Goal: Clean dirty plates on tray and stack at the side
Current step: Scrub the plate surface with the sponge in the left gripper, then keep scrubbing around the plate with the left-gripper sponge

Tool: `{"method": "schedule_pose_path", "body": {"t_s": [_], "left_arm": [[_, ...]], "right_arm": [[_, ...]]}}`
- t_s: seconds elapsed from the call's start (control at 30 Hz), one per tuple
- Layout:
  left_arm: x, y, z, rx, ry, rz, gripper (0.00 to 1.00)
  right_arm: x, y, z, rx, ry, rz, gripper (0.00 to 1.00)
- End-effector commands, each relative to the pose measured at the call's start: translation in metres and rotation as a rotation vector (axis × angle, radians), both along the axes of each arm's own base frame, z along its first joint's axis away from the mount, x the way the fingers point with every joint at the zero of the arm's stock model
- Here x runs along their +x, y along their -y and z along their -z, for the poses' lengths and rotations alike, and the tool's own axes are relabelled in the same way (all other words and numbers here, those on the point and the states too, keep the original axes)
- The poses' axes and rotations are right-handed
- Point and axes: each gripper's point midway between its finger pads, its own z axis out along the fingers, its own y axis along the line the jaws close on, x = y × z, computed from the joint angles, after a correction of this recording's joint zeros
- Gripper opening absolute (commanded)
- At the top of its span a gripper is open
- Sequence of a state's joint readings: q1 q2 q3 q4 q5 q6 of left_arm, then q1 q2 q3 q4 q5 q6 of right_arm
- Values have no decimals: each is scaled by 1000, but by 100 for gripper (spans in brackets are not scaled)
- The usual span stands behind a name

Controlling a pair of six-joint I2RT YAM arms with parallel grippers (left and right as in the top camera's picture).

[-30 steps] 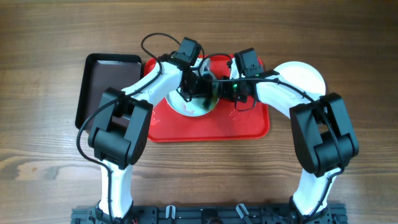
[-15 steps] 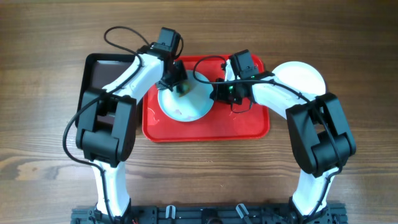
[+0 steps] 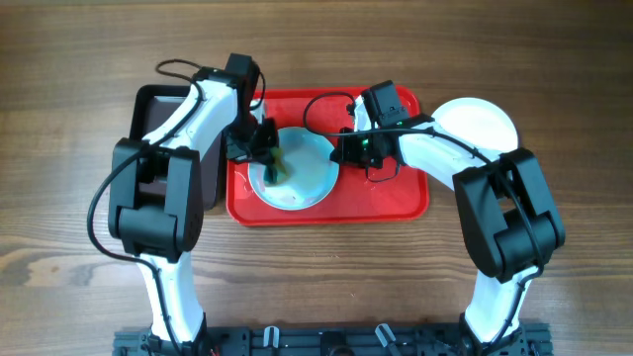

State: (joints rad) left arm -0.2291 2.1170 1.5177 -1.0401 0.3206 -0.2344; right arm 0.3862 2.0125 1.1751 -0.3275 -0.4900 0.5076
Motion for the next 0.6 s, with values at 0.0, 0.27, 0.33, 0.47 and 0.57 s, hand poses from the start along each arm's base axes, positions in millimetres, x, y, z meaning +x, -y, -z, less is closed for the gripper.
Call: {"method": "schedule_pose_path", "body": {"t_s": [0.0, 0.27, 0.33, 0.47, 0.57], "left_arm": [[-28, 32, 10, -158, -29, 263, 4], [-58, 58, 23, -192, 8, 549, 4], [-64, 60, 33, -169, 21, 596, 4], [-62, 51, 49, -77, 41, 588, 4], [-51, 29, 56, 69, 43, 500, 4]], "right_arm": [[-5, 14, 25, -55, -61, 49, 4], [-4, 14, 25, -55, -61, 49, 4], [-4, 15, 25, -55, -61, 50, 4], [-4, 14, 25, -55, -61, 49, 4], [-4, 15, 25, -55, -61, 50, 4]]}}
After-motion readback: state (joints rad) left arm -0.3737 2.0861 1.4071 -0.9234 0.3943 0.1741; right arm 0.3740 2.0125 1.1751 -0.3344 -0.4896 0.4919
